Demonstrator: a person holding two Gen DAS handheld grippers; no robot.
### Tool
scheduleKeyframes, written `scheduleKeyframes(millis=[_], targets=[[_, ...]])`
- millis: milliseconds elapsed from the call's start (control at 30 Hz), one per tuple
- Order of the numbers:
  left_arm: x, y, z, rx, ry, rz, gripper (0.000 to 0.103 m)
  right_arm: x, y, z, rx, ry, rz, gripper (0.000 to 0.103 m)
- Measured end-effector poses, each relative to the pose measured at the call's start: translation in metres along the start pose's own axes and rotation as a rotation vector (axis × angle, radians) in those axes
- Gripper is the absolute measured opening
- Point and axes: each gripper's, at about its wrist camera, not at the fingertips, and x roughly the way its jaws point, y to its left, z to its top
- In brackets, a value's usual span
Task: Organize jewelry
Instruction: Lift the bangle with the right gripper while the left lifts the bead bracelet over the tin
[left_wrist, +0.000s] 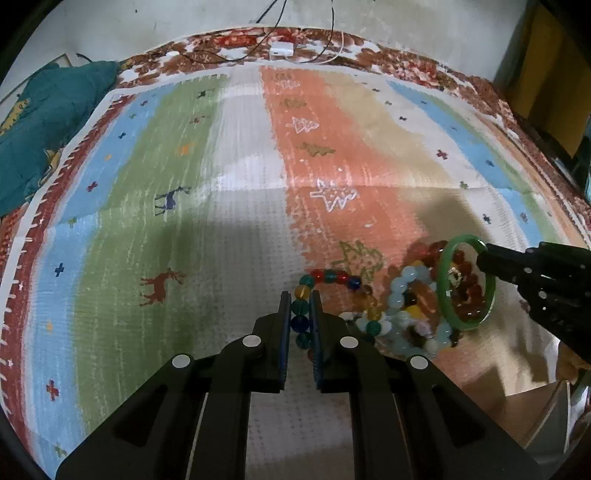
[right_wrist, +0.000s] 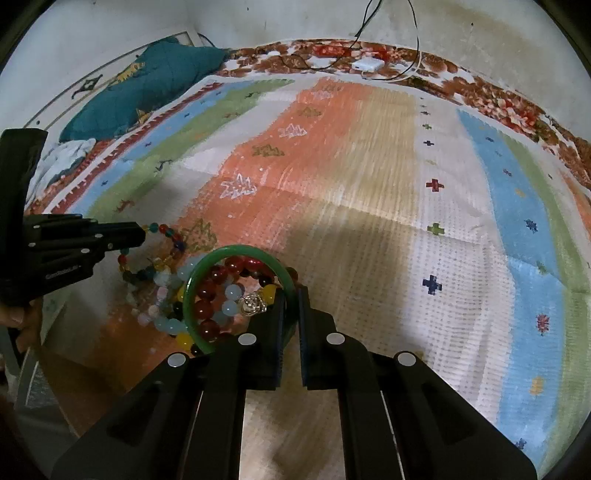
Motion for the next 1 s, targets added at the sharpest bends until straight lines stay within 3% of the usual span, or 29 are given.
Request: scheduleKeyframes(millis=[1000], targets=[[-0.056, -0.012, -0.007, -0.052, -0.065, -0.029, 0.009, -0.052, 0.004, -0.011, 0.058, -0.038, -0.016, 0.008]])
